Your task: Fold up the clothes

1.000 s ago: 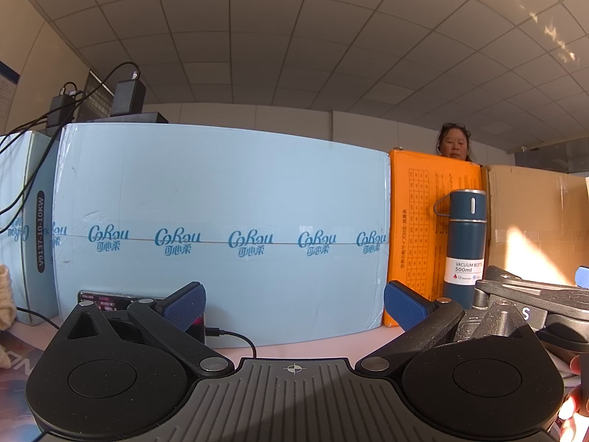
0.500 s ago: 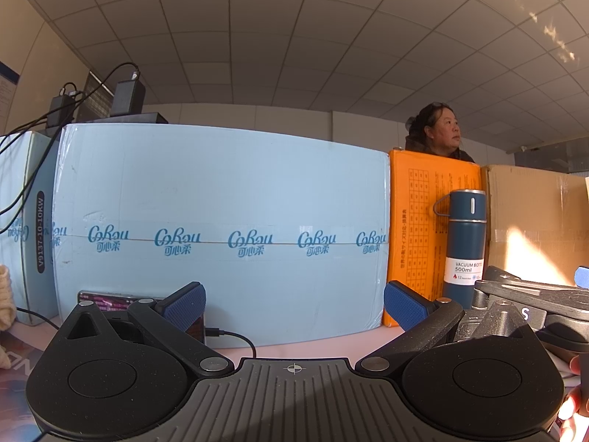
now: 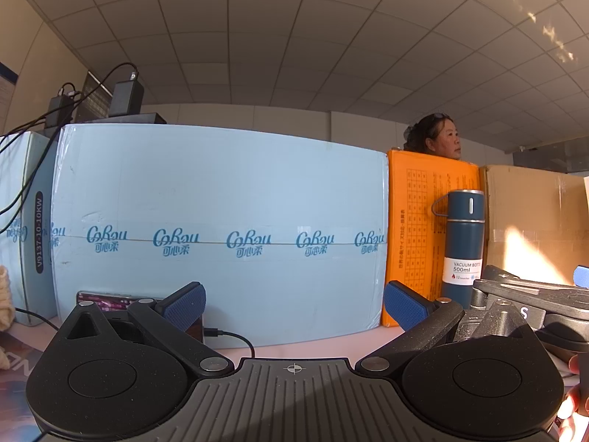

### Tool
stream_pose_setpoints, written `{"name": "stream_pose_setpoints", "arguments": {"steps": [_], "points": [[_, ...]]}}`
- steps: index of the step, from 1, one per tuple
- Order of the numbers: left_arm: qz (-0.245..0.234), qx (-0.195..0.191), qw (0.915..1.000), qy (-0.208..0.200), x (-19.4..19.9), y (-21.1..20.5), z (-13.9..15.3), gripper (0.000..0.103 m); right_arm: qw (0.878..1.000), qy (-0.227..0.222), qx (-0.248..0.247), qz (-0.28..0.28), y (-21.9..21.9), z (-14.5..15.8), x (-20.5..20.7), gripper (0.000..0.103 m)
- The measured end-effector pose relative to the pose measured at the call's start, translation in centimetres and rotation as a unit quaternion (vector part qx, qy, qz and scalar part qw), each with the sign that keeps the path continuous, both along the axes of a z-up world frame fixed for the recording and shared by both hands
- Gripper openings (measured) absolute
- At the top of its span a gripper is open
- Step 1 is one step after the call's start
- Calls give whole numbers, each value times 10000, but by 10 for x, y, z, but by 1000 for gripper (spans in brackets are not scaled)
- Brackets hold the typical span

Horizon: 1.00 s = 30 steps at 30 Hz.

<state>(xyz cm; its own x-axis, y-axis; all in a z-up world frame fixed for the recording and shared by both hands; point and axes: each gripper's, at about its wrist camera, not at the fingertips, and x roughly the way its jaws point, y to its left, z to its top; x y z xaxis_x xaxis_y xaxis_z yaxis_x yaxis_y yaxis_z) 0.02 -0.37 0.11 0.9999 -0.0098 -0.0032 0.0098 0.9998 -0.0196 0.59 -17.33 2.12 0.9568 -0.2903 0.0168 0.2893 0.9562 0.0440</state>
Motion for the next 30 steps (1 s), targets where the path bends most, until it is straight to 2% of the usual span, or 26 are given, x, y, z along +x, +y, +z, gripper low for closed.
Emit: {"name": "stream_pose_setpoints", "arguments": {"steps": [9,15,19,25,30], "points": [[23,-28,10000,-16,-1,1,0,103,9997,-214,20,88,0,1,-7,103],[351,62,9993,70,-5,-2,1,103,9994,-297,89,142,-2,2,-9,103],[228,76,9996,159,-5,-1,1,103,9990,-406,160,74,-4,2,-13,103],[350,-261,9989,172,-7,10,0,103,9965,-581,592,126,-7,5,-35,103],[261,-207,9994,32,-12,8,1,103,9946,-822,585,249,-4,8,-49,103]]}}
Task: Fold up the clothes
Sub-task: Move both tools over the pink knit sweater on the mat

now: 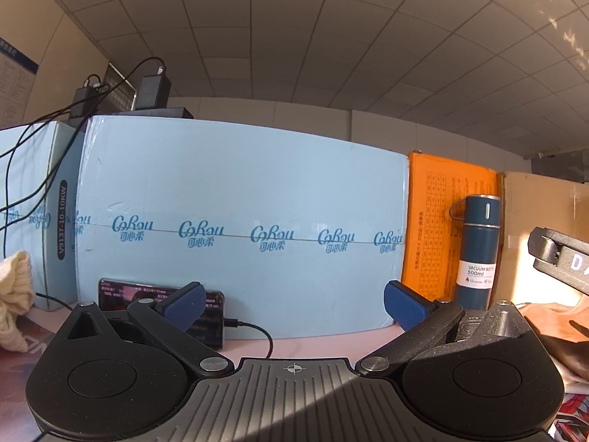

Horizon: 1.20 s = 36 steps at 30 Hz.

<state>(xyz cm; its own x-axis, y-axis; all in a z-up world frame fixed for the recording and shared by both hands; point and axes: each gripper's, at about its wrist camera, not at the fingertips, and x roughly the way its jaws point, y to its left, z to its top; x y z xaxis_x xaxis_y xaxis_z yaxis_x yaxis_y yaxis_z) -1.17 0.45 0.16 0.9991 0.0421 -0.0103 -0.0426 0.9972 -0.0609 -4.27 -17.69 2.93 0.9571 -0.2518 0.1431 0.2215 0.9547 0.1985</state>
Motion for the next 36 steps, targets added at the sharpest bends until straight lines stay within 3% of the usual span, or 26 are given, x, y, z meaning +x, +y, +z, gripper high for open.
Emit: {"name": "stream_pose_setpoints", "arguments": {"steps": [9,16,22,28,31,33,36], "points": [[-79,335,9976,-593,-31,-9,7,103,9984,4,558,32,-20,-7,3,103],[-115,354,9955,-867,-75,1,17,103,9934,20,943,653,-32,-14,8,103],[102,74,9972,-743,-117,47,30,103,9821,131,1410,1245,-42,-19,11,103],[633,23,9953,-734,-167,119,30,103,9755,308,1684,1380,-44,-24,6,103],[585,-282,9968,-468,-187,165,29,103,9747,374,1633,1477,-40,-24,-1,103],[536,-698,9957,-292,-200,196,28,103,9731,434,1604,1594,-36,-23,-7,103],[732,-1355,9879,-185,-217,240,22,103,9698,506,1530,1831,-27,-20,-17,103]]}}
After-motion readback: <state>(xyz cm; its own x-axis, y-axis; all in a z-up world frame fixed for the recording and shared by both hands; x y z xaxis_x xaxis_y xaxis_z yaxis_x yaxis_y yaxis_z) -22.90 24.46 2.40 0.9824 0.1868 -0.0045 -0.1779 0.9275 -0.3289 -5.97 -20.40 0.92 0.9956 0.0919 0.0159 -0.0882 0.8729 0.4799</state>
